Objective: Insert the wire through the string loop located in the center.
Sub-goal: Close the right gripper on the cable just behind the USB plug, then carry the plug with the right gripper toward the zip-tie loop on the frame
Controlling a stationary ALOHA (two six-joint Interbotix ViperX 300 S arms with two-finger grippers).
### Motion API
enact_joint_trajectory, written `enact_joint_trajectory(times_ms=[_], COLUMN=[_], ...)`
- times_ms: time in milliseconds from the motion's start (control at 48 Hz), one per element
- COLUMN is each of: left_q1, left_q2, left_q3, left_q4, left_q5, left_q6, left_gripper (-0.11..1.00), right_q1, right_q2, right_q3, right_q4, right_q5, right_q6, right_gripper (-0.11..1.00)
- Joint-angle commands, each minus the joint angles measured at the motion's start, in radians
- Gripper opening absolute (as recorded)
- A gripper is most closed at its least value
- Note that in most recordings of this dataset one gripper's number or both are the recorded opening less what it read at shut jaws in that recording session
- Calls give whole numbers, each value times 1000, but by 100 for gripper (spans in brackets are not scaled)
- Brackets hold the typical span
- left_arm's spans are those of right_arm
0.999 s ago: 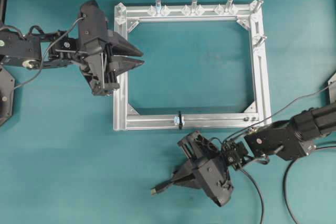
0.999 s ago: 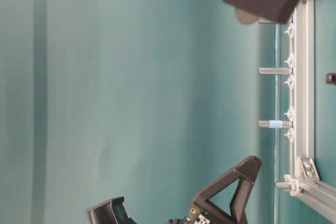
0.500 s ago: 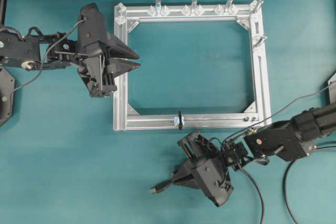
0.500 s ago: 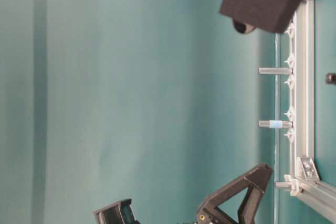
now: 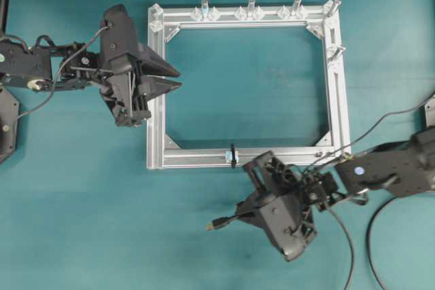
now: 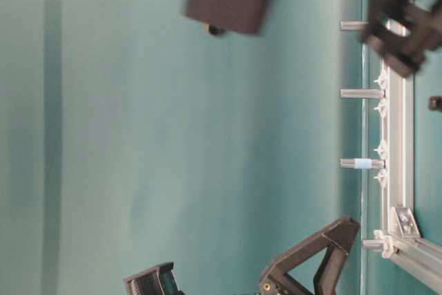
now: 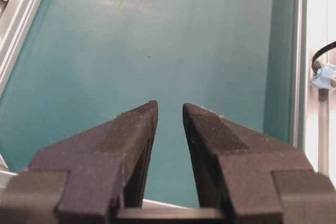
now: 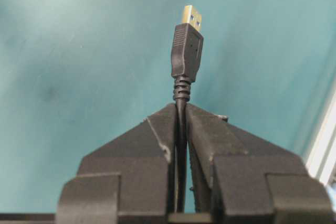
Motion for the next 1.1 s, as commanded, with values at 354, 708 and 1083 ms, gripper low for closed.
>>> enact_joint_trajectory(times_ms=[354, 708, 1083], left_q1=[-5, -5, -5], left_q2=[-57, -117, -129], left_q3=[9, 55, 60], left_q4=[3, 3, 3], left_q5=[-5, -6, -6], left_q6=[9, 6, 6], left_gripper=[30, 30, 30], right_q1=[3, 2, -12], right_q2=[-156, -170, -233], right_q3=[55, 86, 150], right_q4=[2, 2, 2], right_q5=[84, 103, 160], right_q6=[2, 2, 2], right_gripper=[7, 7, 7])
